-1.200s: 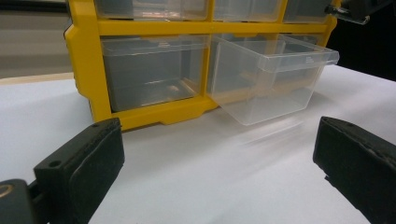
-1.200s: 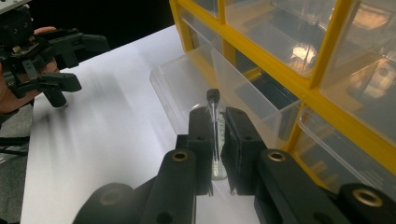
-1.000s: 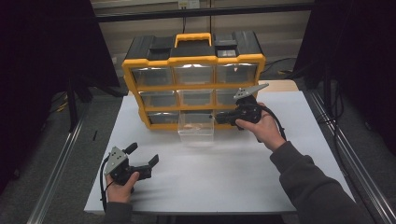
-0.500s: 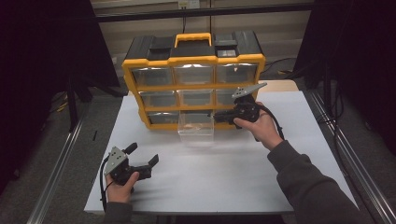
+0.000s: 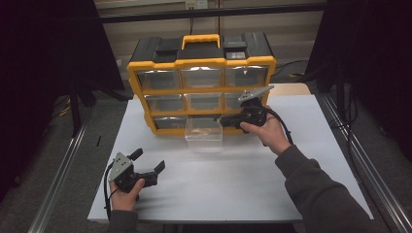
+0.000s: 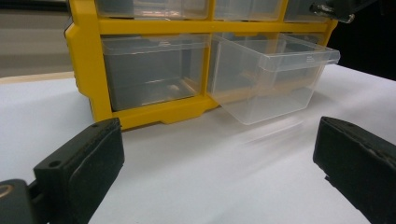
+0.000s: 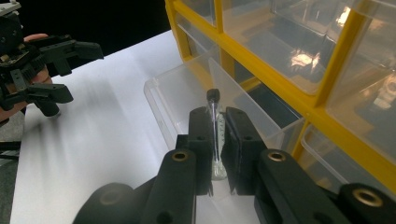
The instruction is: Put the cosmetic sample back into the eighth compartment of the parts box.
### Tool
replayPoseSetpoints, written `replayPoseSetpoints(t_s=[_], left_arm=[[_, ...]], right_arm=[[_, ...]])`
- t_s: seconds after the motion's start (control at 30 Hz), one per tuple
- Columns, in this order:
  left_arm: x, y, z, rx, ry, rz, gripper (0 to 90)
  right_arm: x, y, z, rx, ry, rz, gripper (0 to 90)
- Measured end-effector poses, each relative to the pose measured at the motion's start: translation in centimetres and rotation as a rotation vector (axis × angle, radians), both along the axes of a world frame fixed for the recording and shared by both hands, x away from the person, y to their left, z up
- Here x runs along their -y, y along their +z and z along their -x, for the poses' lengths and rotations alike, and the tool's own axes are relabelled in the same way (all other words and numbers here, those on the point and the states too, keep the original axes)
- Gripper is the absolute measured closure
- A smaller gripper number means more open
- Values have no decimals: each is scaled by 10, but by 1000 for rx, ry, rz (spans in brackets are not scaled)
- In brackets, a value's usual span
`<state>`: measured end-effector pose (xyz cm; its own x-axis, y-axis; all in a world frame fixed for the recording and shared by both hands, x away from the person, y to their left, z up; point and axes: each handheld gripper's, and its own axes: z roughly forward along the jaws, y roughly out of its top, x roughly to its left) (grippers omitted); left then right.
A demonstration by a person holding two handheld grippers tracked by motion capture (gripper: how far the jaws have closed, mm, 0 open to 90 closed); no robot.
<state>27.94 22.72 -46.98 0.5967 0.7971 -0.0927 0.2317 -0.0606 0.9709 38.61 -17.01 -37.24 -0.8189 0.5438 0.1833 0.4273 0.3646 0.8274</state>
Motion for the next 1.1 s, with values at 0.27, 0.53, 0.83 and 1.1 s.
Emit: replayPoseSetpoints(t_s=[0.27, 0.53, 0.83, 1.1], left_arm=[[0, 0, 0, 0, 0, 0, 20], [0, 0, -1, 7, -3, -12, 20], [0, 0, 0, 1, -4, -5, 19], [-1, 0, 1, 2, -5, -3, 20]], right_arm=[[-4, -3, -3, -1, 1, 4, 815], [-9, -8, -6, -5, 9, 6, 815], [-15, -11, -10, -5, 11, 4, 815], [-19, -15, -12, -3, 11, 1, 815]])
